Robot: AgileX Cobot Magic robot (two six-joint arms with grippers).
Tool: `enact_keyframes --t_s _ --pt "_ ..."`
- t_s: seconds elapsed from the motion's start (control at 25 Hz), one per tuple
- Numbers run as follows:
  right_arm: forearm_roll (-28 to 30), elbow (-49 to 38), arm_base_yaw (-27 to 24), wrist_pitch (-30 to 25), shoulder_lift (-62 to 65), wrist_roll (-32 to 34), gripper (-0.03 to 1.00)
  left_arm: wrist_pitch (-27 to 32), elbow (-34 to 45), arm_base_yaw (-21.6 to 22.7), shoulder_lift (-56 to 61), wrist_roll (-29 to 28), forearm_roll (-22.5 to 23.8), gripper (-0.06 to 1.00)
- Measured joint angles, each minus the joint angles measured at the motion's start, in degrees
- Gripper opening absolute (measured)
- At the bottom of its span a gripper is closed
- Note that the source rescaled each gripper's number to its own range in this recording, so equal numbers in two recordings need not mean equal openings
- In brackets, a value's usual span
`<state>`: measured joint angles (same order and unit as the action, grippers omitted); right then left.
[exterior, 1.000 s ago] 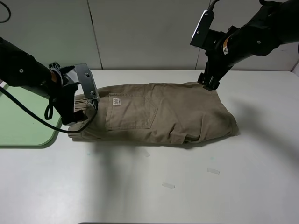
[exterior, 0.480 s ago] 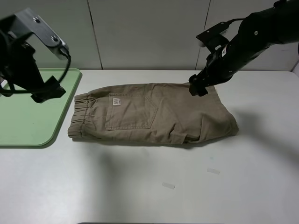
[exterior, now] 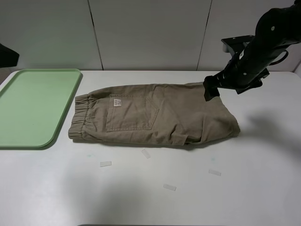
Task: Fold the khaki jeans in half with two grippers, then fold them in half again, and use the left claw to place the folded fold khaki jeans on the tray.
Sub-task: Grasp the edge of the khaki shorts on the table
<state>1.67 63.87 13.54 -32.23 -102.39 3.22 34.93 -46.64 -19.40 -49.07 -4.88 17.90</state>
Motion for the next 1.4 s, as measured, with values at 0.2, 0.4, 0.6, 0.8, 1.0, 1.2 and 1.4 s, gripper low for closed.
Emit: enact_keyframes --t_s 0.2,0.4,0.6,0.8,1.0,1.2,1.4 --pt "-4.9 4.6 -1.2 -3.3 -3.6 -3.2 1.00 6.0 0.0 0.0 7.9 -2.2 -0.1 1.00" --pt "-5.6 10.5 -1.3 -6.8 -9.5 -3.5 1.00 6.9 3.7 0.0 14.5 -3.3 -0.1 1.00" --pt "-5.7 11.8 -1.5 -7.4 -12.8 -3.8 1.00 6.9 10.6 0.0 21.7 -7.5 -0.2 1.00" --pt "-5.9 11.8 -1.5 -7.4 -13.7 -3.8 1.00 6.9 15.9 0.0 28.0 -9.7 -0.2 1.00" --pt "-6.3 11.8 -1.5 -7.0 -13.9 -3.8 1.00 6.3 19.8 0.0 32.9 -9.8 -0.6 1.00" --pt "-6.3 11.8 -1.5 -7.0 -13.9 -3.8 1.00 5.4 21.8 0.0 37.3 -4.7 -5.5 1.00" --pt "-6.4 11.8 -1.5 -7.1 -13.9 -3.8 1.00 5.8 22.1 0.0 41.3 3.6 -15.6 1.00"
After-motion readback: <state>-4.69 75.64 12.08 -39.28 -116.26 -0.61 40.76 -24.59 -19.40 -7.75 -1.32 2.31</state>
